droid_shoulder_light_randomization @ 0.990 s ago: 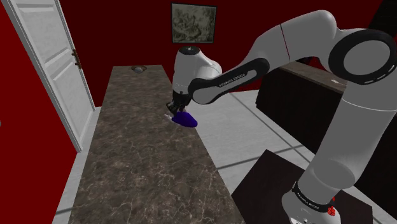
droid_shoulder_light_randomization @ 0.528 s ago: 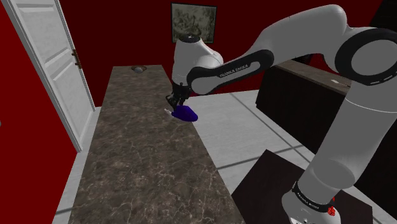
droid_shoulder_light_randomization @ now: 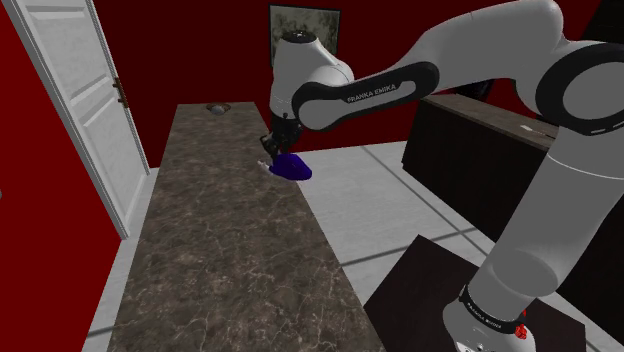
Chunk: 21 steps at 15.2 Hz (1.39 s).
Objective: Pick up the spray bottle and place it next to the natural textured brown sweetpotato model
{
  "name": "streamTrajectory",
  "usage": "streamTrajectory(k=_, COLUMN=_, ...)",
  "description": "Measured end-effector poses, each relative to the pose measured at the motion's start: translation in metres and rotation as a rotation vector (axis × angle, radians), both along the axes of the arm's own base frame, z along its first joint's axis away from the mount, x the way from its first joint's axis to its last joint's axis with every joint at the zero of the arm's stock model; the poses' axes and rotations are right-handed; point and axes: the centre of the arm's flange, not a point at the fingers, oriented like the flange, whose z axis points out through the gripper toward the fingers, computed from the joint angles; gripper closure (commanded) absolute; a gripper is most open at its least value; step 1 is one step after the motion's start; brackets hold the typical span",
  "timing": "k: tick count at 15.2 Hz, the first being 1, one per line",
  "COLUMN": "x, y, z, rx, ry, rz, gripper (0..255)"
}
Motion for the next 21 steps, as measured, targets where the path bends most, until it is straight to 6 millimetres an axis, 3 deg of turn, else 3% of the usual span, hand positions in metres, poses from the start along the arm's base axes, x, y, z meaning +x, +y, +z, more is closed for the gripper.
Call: streamTrajectory(k=21, x=-0.005, y=0.003, z=0.108, rx=0.000, ry=0.001, rz=0.000, gripper=255)
